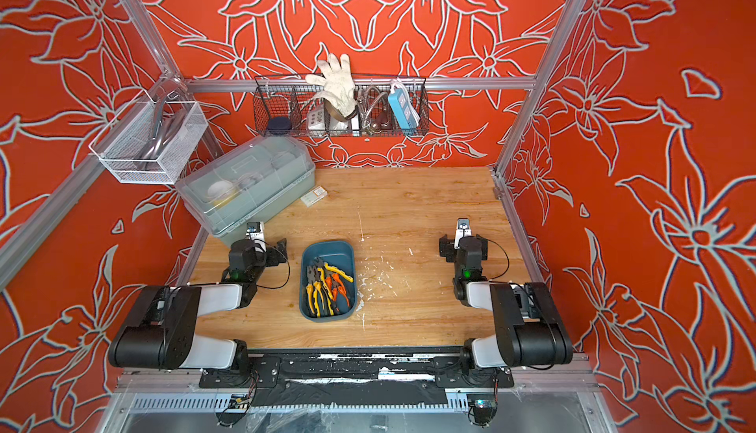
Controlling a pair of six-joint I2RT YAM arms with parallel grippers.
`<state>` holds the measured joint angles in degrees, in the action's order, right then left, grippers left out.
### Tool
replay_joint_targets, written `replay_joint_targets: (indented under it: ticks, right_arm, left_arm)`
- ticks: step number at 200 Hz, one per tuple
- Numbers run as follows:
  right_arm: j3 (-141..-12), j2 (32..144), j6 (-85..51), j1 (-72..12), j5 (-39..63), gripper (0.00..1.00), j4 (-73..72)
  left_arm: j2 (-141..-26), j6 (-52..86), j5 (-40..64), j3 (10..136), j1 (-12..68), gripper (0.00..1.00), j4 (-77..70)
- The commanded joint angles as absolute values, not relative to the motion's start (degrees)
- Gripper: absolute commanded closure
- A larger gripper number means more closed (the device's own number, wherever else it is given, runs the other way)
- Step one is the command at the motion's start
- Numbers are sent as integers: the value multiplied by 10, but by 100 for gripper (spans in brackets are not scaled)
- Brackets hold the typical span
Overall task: Take the pliers out of the storage box
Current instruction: Pick up the pliers from the storage box.
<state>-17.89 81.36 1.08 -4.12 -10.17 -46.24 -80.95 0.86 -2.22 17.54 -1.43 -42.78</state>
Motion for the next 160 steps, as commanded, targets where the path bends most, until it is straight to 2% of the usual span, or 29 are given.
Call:
replay_joint_targets:
  ticks: [1, 114, 126, 143, 160]
  right_arm:
    - [-185, 810, 4, -38, -98, 0, -457]
    - [-178, 803, 8, -42, -103, 0, -470]
    - [-177, 767, 16, -50, -112, 0, -446]
    - [-208, 668, -17, -64, -157, 0, -286]
    - [-211, 585, -34, -80, -155, 0, -230]
  left_arm:
    - [-806, 3, -18, 181, -12, 2, -436]
    - [-806, 3, -18, 181, -12, 2, -436]
    - [-807, 3, -18, 180, -12, 2, -436]
    - [-807, 3, -18, 181, -12, 2, -436]
    - [-806, 2, -18, 180, -12, 2, -437]
